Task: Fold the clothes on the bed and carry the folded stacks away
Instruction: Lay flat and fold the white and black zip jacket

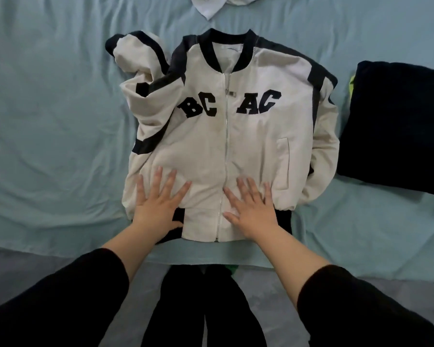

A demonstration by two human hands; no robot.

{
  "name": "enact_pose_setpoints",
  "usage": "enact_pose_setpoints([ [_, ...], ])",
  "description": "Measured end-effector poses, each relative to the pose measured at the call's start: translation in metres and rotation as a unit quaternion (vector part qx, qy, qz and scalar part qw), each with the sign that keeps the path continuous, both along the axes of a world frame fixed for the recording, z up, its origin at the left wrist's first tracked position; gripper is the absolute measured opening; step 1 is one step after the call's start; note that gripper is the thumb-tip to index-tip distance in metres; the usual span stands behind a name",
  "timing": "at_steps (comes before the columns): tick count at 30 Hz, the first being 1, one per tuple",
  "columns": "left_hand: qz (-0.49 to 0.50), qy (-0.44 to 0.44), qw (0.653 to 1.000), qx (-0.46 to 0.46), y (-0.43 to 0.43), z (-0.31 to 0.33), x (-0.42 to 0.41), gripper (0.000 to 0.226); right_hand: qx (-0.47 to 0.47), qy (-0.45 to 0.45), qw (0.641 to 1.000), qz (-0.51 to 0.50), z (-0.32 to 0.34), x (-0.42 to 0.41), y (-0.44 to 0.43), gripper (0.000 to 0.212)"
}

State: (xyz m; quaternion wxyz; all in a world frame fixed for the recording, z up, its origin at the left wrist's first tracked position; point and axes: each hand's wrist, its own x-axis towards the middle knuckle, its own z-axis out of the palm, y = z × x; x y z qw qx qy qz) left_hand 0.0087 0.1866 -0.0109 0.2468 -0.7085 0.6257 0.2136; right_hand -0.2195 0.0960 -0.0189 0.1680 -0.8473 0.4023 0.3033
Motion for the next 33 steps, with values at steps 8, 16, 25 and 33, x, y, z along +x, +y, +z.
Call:
enact_pose_setpoints([
  [8,0.088,0.206,0.97,0.093,-0.039,0.021,0.029,0.09,0.065,0.029,0.995,-0.076,0.017,0.02,-0.017,0.064],
  [16,0.184,0.16,0.958,-0.153,-0.097,0.058,0.129,0.025,-0.019,-0.101,0.979,-0.174,0.037,0.126,-0.039,0.063],
  [25,-0.014,-0.049,0.981,-0.185,-0.202,0.045,0.214,0.101,0.2,-0.04,0.928,-0.312,-0.007,0.192,-0.066,0.068],
  [33,-0.298,-0.135,0.933,-0.153,-0.234,0.029,0.237,0.037,0.202,-0.032,0.928,-0.311,-0.018,0.192,-0.067,0.068],
])
